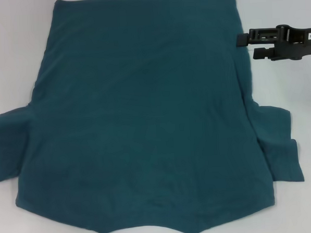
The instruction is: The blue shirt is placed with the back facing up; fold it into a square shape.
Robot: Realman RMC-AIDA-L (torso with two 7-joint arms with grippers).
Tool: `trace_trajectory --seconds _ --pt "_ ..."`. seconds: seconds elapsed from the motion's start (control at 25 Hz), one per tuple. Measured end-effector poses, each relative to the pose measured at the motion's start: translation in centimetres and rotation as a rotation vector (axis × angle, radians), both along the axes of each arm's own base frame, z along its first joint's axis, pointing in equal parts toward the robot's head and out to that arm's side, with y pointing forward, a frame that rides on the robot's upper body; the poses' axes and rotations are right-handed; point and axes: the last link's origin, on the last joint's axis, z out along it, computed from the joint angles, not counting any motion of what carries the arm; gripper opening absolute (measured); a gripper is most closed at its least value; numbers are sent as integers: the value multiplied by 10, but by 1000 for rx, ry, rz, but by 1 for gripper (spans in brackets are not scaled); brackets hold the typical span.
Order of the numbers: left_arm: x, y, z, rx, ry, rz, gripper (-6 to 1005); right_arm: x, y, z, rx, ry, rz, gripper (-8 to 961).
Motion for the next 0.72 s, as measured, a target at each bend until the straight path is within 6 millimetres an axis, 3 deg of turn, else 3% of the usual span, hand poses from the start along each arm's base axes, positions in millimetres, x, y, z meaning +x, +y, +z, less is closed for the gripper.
trace_trajectory --seconds 0.28,0.72 --pt "19 7 10 -23 0 -26 0 1 0 2 2 -4 -1 922" --pt "66 26 -4 -98 -106 -102 0 1 0 1 1 -7 0 921"
